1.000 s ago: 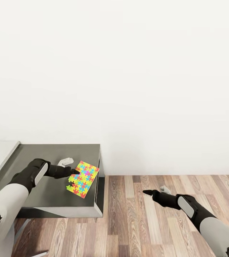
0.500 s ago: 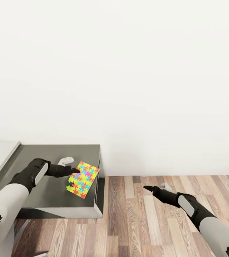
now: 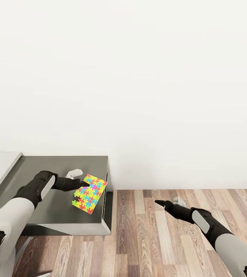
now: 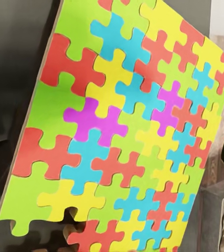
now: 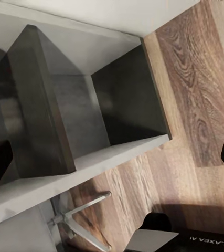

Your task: Put all the toys in the child's room - the three board games (two on the bed and one on the table), the two jigsaw puzzles on the table, and the tennis ball on the table - inside the toy box on the table in the child's room.

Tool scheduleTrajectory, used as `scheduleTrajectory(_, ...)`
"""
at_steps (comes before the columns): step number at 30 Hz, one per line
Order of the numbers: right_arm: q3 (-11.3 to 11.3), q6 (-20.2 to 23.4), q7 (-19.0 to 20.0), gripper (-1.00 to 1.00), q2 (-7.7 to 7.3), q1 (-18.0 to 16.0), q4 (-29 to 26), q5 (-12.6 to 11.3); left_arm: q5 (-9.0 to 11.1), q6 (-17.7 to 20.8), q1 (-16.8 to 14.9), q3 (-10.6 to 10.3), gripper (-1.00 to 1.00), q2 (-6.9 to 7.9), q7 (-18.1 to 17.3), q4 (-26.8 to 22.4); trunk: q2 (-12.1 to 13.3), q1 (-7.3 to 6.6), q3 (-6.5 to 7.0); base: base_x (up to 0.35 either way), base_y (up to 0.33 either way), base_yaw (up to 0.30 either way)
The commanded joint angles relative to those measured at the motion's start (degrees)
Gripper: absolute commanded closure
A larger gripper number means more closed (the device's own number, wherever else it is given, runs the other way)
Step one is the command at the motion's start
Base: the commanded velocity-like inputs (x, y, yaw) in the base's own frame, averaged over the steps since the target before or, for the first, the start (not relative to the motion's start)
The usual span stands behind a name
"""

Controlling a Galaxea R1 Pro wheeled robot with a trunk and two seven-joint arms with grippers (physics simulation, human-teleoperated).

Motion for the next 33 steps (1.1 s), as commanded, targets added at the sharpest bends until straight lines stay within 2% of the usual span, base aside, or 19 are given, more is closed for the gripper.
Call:
scheduleTrajectory(1, 0.24, 0.22, 0.02, -1.0, -0.05, -0.04, -0.03, -0.32, 0.61, 0.43, -0.04, -0.35, -1.0, 0.07, 0.17, -0.05, -0.1, 0.03, -0.09, 0.0, 0.0, 0.0)
scheduleTrajectory(33, 0.23, 0.03, 0.02, -1.0, -0.03, -0.04, -0.03, -0.33, 0.92, 0.3, -0.05, -0.14, -1.0, 0.06, -0.27, 0.05, -0.1, 0.03, -0.09, 0.0, 0.0, 0.0)
